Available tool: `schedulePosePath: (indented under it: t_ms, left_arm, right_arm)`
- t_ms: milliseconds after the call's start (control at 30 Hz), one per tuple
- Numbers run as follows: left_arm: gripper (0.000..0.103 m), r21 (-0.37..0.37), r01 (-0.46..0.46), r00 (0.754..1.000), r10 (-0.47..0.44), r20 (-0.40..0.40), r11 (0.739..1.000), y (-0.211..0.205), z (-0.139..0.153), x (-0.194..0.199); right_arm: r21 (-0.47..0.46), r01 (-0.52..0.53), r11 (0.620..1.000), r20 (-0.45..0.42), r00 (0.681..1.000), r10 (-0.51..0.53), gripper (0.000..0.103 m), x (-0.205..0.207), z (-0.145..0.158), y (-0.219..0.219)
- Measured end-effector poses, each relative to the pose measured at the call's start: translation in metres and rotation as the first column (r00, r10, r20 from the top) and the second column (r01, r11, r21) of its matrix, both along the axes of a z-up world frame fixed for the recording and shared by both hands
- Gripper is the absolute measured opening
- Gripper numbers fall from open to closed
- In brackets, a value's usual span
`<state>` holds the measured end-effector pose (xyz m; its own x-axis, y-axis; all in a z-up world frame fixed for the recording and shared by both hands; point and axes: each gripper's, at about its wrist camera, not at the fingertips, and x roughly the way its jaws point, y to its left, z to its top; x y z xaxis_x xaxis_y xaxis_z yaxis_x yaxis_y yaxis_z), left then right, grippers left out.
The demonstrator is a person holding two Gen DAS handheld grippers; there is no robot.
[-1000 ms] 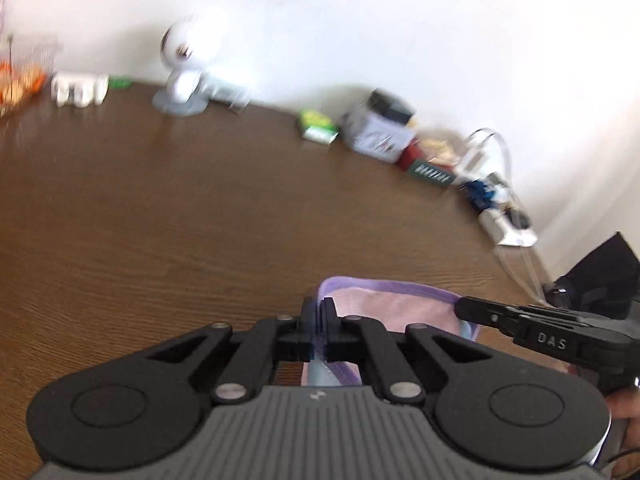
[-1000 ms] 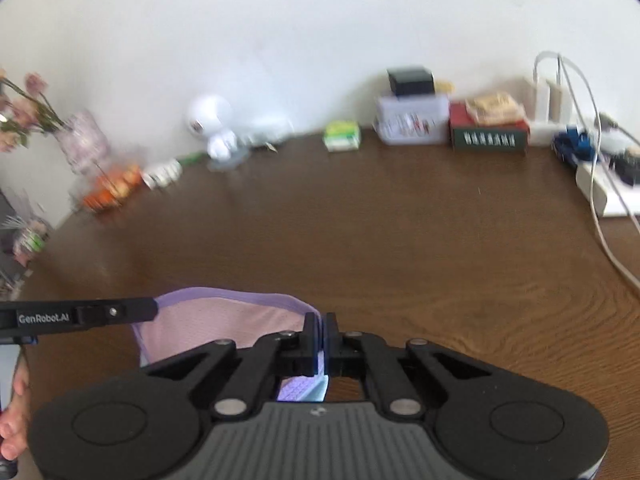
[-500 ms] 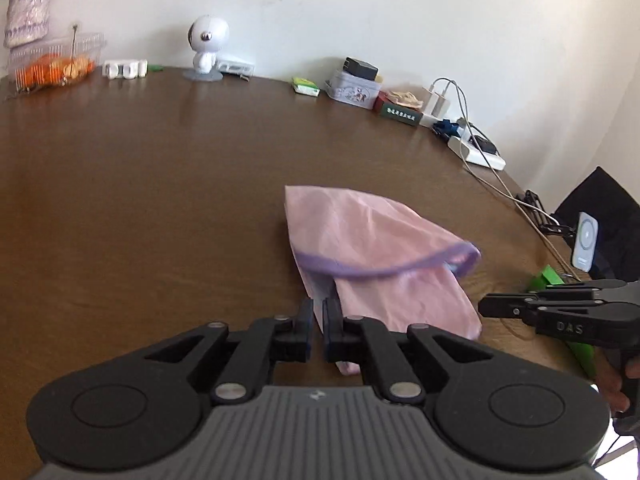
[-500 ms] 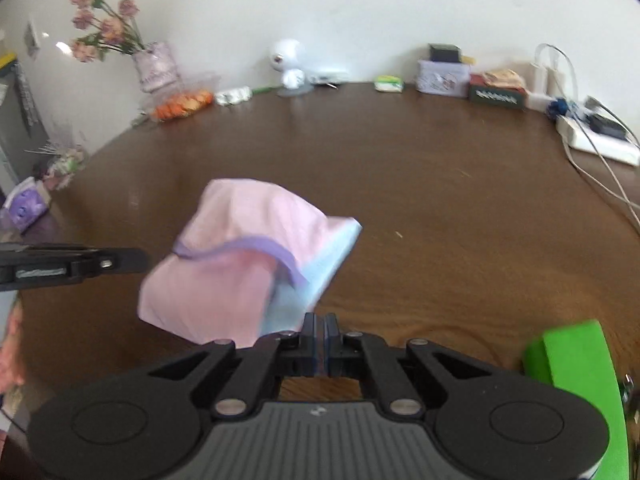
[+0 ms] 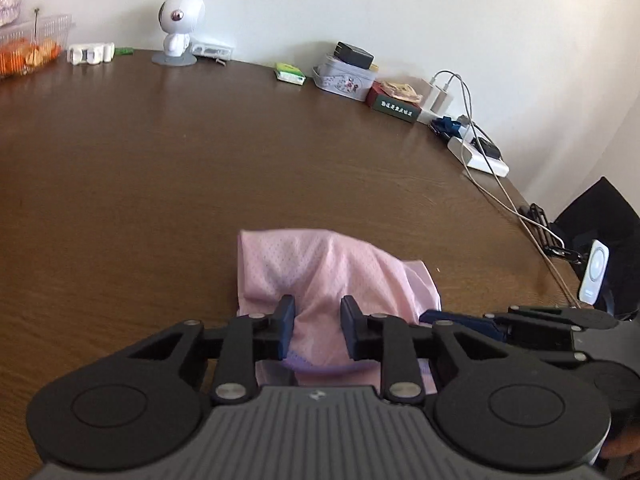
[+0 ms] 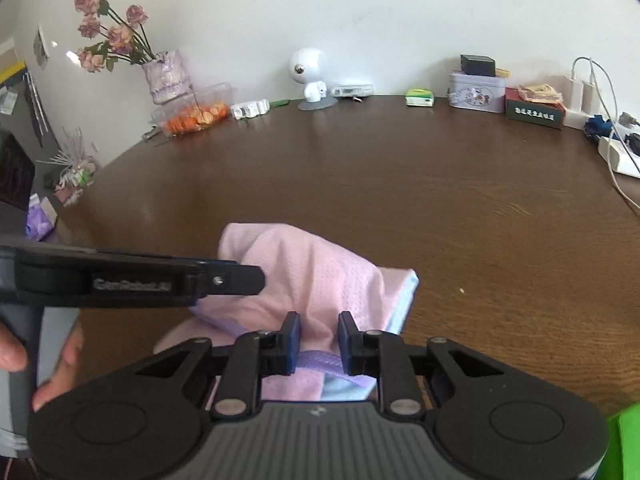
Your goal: Fold clothes
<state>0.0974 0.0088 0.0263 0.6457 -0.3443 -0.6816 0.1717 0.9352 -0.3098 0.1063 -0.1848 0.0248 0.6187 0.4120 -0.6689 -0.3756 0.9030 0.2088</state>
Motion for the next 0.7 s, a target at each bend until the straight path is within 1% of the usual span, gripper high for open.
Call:
schedulePosePath:
  t_ms: [67, 100, 133, 167, 233, 267, 300, 333, 367, 400, 433, 467, 500, 533, 600, 633, 700]
  left_arm:
    - [0.026, 0.034, 0.015, 1.0, -0.015, 0.022, 0.999, -0.005, 0.0, -0.011]
    - [0.026, 0.036, 0.018, 1.0, -0.019, 0.022, 0.999, -0.005, 0.0, -0.013]
    - [0.027, 0.033, 0.02, 1.0, -0.021, 0.017, 0.999, -0.004, 0.0, -0.013]
    - [0.028, 0.03, 0.022, 1.0, -0.023, 0.012, 0.999, -0.004, 0.001, -0.013]
    - [0.03, -0.005, 0.028, 1.0, -0.028, -0.006, 1.0, 0.001, 0.005, -0.011]
    - [0.037, -0.027, 0.031, 0.999, -0.032, -0.016, 0.999, 0.005, 0.008, -0.01]
    - [0.038, -0.047, 0.034, 0.999, -0.035, -0.022, 0.998, 0.008, 0.012, -0.008]
    - [0.038, -0.063, 0.031, 0.999, -0.032, -0.014, 0.998, 0.01, 0.017, -0.006]
    - [0.04, -0.078, 0.025, 1.0, -0.025, 0.004, 0.997, 0.012, 0.024, -0.004]
    - [0.042, -0.078, 0.015, 1.0, -0.013, 0.021, 0.997, 0.012, 0.028, 0.001]
    - [0.042, -0.07, 0.002, 0.999, 0.001, 0.039, 0.998, 0.011, 0.032, 0.008]
    - [0.042, -0.062, -0.011, 0.998, 0.014, 0.057, 0.998, 0.01, 0.035, 0.015]
    - [0.04, -0.054, -0.026, 0.998, 0.029, 0.056, 0.998, 0.008, 0.034, 0.024]
    - [0.038, -0.051, -0.037, 0.999, 0.038, 0.025, 0.998, 0.006, 0.028, 0.034]
    - [0.026, -0.051, -0.025, 0.998, 0.022, -0.056, 0.998, 0.002, 0.013, 0.048]
    - [0.026, -0.045, -0.019, 0.997, 0.016, -0.07, 0.999, 0.0, 0.006, 0.049]
    - [0.026, -0.038, -0.018, 0.999, 0.016, -0.042, 0.999, 0.0, 0.0, 0.043]
  right_arm:
    - [-0.009, 0.095, 0.995, 0.003, 0.995, -0.095, 0.025, 0.001, 0.002, -0.013]
    - [0.008, 0.115, 0.993, 0.021, 0.993, -0.115, 0.025, 0.001, 0.007, -0.019]
    - [0.05, 0.113, 0.992, 0.04, 0.993, -0.115, 0.025, 0.002, 0.012, -0.023]
    - [0.103, 0.105, 0.989, 0.043, 0.993, -0.11, 0.031, 0.006, 0.016, -0.026]
    - [0.187, 0.095, 0.978, 0.017, 0.995, -0.1, 0.04, 0.021, 0.016, -0.026]
    - [0.208, 0.086, 0.974, -0.005, 0.996, -0.087, 0.041, 0.031, 0.013, -0.023]
    - [0.214, 0.069, 0.974, -0.041, 0.997, -0.061, 0.041, 0.042, 0.006, -0.018]
    - [0.213, 0.063, 0.975, -0.076, 0.996, -0.048, 0.039, 0.051, -0.002, -0.014]
    - [0.201, 0.066, 0.977, -0.099, 0.994, -0.046, 0.034, 0.057, -0.01, -0.009]
    - [0.18, 0.062, 0.982, -0.064, 0.997, -0.051, 0.029, 0.056, -0.012, -0.004]
    - [0.143, 0.065, 0.988, -0.041, 0.997, -0.06, 0.027, 0.055, -0.012, -0.001]
    - [0.129, 0.075, 0.989, -0.034, 0.997, -0.071, 0.027, 0.053, -0.01, 0.0]
    - [0.12, 0.085, 0.989, -0.029, 0.996, -0.082, 0.027, 0.051, -0.008, 0.001]
    - [0.119, 0.084, 0.989, -0.012, 0.996, -0.083, 0.027, 0.047, -0.004, 0.001]
    - [0.097, 0.051, 0.994, 0.027, 0.998, -0.054, 0.027, 0.036, 0.004, 0.002]
    - [0.083, 0.029, 0.996, 0.037, 0.999, -0.033, 0.027, 0.029, 0.007, 0.004]
    - [0.048, -0.021, 0.999, 0.033, 0.999, 0.02, 0.027, 0.019, 0.004, 0.01]
